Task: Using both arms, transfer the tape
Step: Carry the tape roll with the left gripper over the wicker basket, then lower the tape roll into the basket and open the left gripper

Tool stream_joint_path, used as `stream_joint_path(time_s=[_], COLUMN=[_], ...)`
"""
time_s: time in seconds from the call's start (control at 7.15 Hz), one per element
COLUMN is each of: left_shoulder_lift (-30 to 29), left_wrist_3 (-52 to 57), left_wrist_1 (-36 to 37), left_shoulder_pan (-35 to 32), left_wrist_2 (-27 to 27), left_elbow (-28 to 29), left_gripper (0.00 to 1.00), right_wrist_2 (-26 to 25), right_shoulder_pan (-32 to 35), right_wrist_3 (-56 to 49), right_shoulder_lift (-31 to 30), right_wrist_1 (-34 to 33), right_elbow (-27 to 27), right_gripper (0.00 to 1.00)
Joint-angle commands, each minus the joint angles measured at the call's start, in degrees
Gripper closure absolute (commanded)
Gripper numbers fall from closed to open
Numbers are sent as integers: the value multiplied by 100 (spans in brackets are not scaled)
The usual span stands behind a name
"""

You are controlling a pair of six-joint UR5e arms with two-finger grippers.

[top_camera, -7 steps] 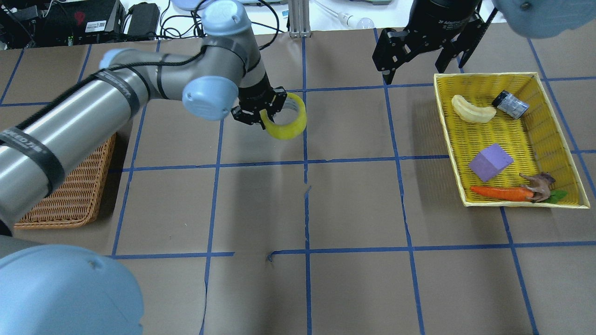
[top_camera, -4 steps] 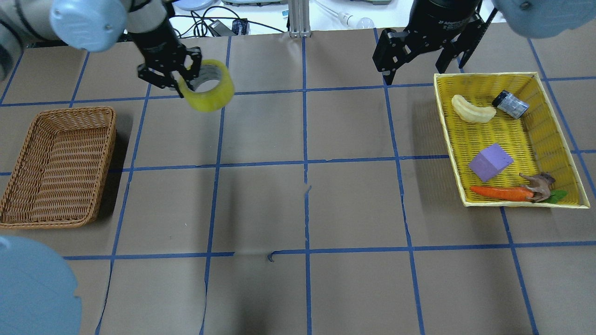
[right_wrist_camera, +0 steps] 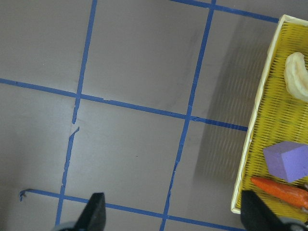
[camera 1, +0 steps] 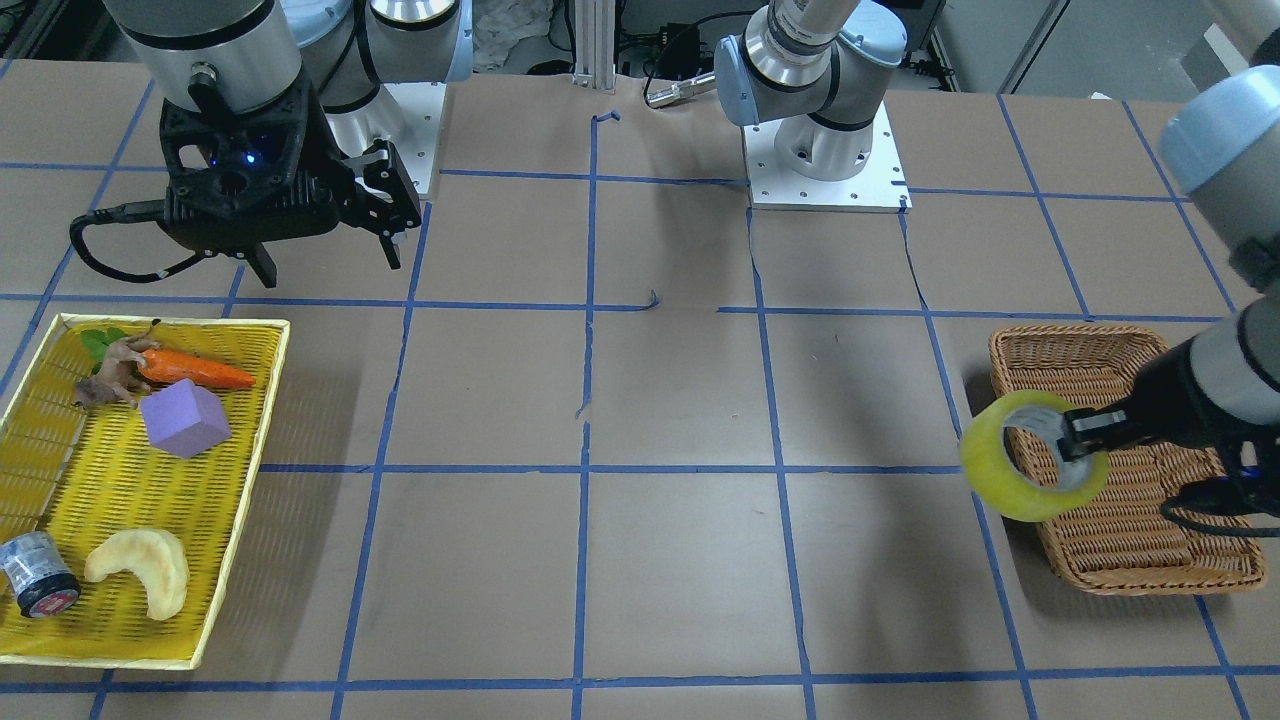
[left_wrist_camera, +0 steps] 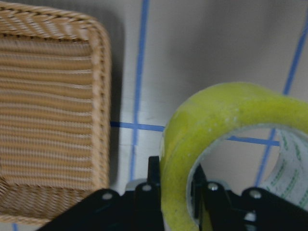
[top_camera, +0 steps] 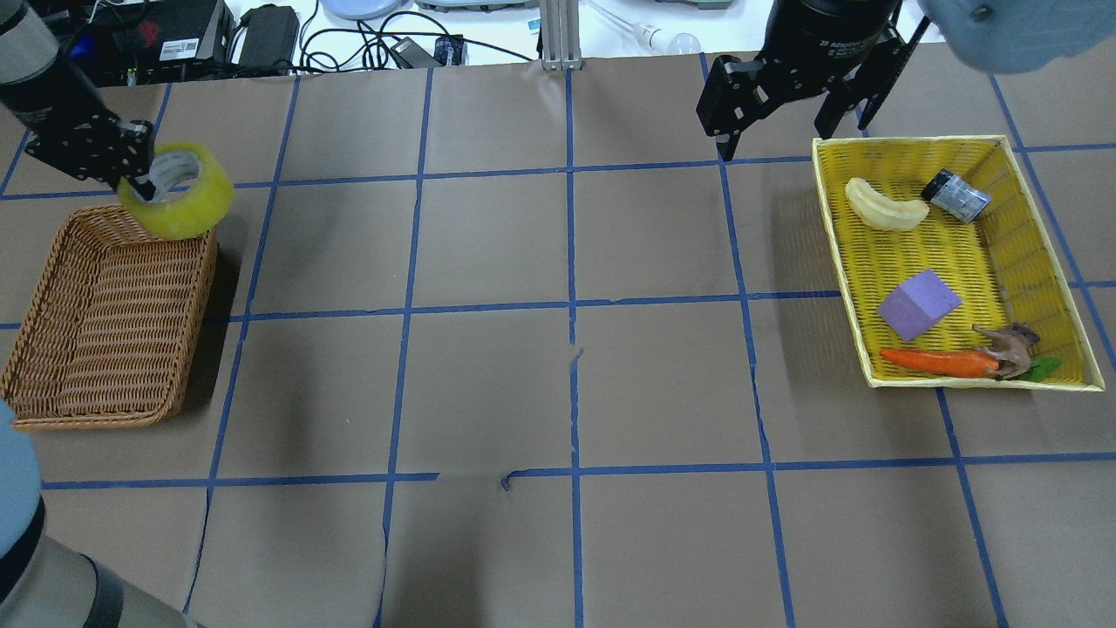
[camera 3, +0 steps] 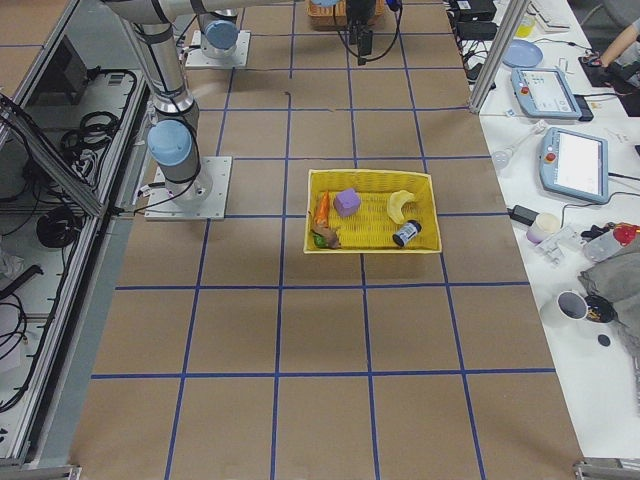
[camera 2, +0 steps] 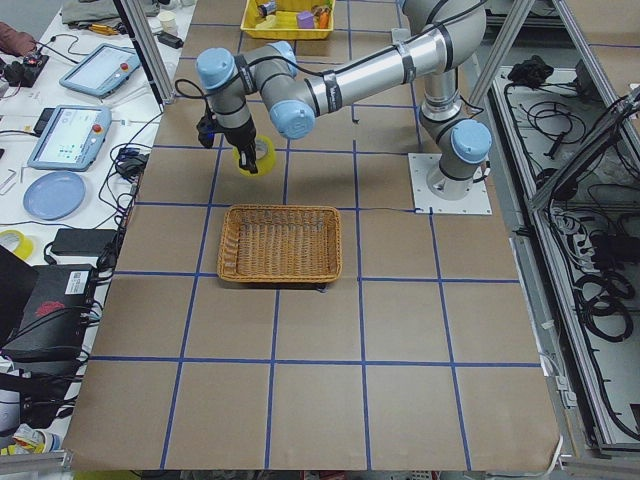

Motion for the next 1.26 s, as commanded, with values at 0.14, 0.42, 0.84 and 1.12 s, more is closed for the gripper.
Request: stream_joint_path(time_s=[0.14,0.42,0.84,1.12], left_shoulder_lift=[-338,-400,-339,19], left_wrist_3=[1710,2053,2011,1827], left_wrist_1=[1785,1950,1941,1785], left_shoulder_pan=[1281,1495,1496,1338], left_wrist_2=[13,13,-66,-5], left_elbow=[-1178,-1437,-1420,-1175], left_gripper=[100,100,1,0], right_wrist_2=[0,9,9,18], right_shoulder_pan=[9,9,9,9], right_wrist_3=[0,0,0,0], right_shoulder_lift=[8,9,9,9], right_wrist_1=[-11,-2,-11,-11], right_elbow=[0,0,0,0], right_gripper=[0,0,0,0])
